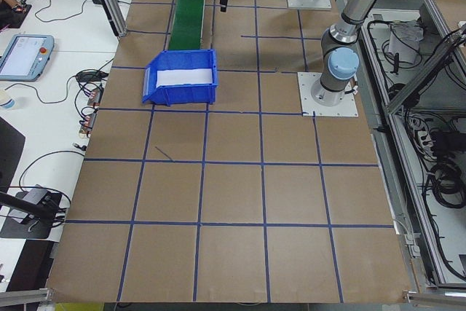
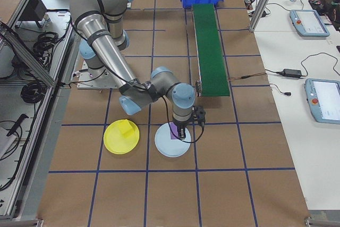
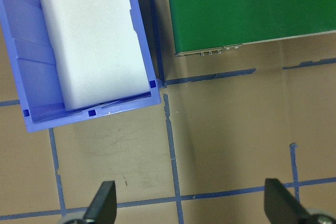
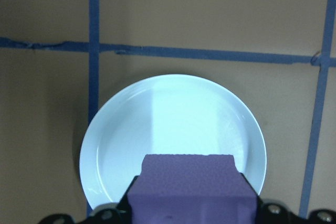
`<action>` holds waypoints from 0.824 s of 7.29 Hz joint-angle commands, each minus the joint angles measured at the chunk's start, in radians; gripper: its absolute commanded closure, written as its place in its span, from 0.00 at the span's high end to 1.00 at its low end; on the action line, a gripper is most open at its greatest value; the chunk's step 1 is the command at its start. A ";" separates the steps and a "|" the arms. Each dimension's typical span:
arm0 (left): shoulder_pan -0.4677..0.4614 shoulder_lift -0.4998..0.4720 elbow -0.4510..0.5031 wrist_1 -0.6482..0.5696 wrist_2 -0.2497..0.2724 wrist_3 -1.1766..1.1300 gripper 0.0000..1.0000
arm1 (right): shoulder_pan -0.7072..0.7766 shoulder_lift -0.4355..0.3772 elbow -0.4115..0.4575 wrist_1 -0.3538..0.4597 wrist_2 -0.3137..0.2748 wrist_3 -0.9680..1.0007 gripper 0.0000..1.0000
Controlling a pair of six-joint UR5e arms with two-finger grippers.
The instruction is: Move block left to right into plate
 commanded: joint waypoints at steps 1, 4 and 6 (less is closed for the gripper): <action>0.000 0.000 -0.001 -0.002 0.001 0.000 1.00 | -0.035 0.033 0.044 -0.022 0.014 -0.025 0.39; 0.000 -0.001 -0.010 -0.001 -0.001 0.000 1.00 | -0.035 0.017 0.068 -0.016 -0.015 -0.020 1.00; 0.000 0.000 -0.003 -0.002 0.001 0.003 1.00 | 0.014 -0.108 0.066 0.054 -0.015 0.038 1.00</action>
